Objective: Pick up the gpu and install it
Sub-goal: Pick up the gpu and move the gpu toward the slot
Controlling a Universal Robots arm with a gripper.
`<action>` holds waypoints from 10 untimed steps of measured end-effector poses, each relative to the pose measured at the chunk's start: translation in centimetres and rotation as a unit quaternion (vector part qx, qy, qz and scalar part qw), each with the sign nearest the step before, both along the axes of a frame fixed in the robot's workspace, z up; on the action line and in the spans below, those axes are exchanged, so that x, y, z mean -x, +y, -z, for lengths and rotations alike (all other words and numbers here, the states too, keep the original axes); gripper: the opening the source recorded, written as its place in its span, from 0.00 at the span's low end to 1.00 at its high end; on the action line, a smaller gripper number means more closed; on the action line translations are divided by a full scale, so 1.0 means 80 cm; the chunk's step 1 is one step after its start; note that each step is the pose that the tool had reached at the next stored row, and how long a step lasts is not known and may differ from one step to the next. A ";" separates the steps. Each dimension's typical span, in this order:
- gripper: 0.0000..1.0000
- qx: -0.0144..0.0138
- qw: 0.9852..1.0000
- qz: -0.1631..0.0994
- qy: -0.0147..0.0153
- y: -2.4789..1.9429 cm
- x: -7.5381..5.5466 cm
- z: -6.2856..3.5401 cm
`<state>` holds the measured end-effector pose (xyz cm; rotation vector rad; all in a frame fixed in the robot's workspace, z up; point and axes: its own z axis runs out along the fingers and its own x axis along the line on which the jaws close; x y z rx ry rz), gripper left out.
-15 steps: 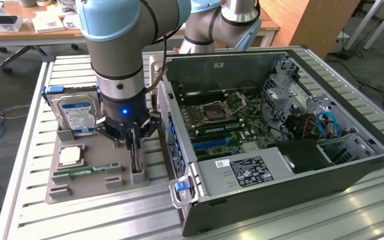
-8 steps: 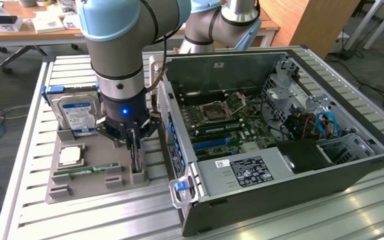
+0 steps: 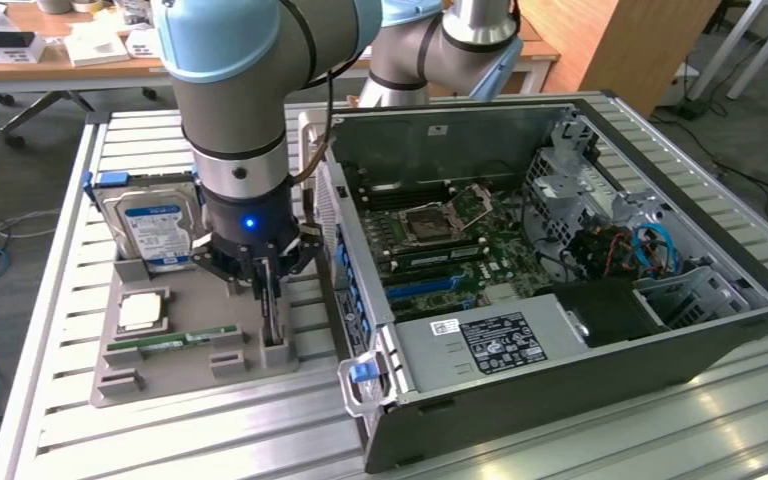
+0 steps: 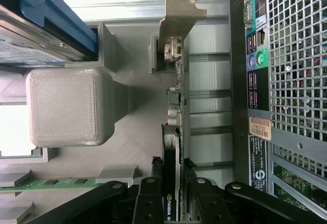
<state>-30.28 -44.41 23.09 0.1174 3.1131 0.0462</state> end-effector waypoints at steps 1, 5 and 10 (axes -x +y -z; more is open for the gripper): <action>0.26 0.000 1.000 0.000 0.000 0.0000 0.000 0.000; 0.26 0.000 1.000 0.000 0.000 0.0000 0.000 -0.002; 0.26 0.000 1.000 0.000 0.000 0.0000 0.000 -0.010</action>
